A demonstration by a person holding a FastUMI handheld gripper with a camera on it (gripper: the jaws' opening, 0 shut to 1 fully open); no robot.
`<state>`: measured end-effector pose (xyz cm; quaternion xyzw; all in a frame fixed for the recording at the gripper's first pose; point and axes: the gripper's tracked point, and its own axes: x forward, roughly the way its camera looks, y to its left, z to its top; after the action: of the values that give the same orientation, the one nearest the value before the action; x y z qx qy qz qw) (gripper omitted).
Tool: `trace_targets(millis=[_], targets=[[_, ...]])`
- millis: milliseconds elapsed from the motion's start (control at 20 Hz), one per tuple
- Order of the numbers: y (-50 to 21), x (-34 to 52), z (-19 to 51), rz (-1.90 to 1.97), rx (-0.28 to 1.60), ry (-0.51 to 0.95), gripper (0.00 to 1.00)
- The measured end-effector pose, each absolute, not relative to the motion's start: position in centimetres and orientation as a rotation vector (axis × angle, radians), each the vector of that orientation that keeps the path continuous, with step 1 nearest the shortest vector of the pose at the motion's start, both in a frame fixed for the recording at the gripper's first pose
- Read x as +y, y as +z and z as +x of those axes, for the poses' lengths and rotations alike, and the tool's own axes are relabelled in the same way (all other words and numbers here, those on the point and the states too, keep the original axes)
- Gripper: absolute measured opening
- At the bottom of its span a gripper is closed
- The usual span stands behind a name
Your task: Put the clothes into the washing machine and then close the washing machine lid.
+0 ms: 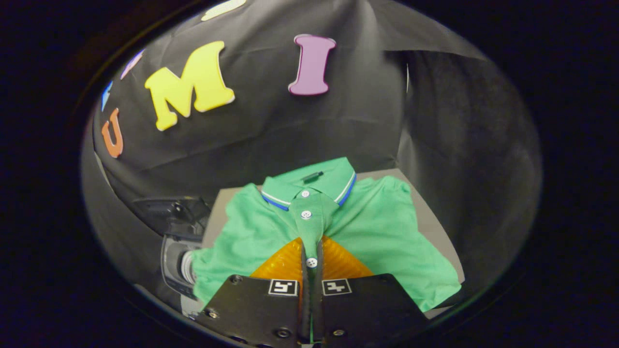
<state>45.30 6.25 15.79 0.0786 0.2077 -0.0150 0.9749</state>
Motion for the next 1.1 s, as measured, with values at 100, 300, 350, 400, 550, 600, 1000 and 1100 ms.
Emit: trace_targets(millis=[100,300,350,400,550,600,1000,1100], targets=[[18.2,8.6,44.3,0.175,0.326,-0.005,0.06],[22.6,14.4,41.8,0.217,0.191,0.067,0.05],[23.8,16.2,41.3,0.232,0.164,0.096,0.05],[25.2,17.6,40.5,0.237,0.139,0.122,0.06],[29.4,21.9,37.7,0.208,0.065,0.19,0.05],[30.4,23.5,37.4,0.203,0.047,0.212,0.05],[35.4,34.4,35.9,0.224,-0.009,0.353,0.05],[35.0,37.2,36.3,0.236,0.007,0.376,0.05]])
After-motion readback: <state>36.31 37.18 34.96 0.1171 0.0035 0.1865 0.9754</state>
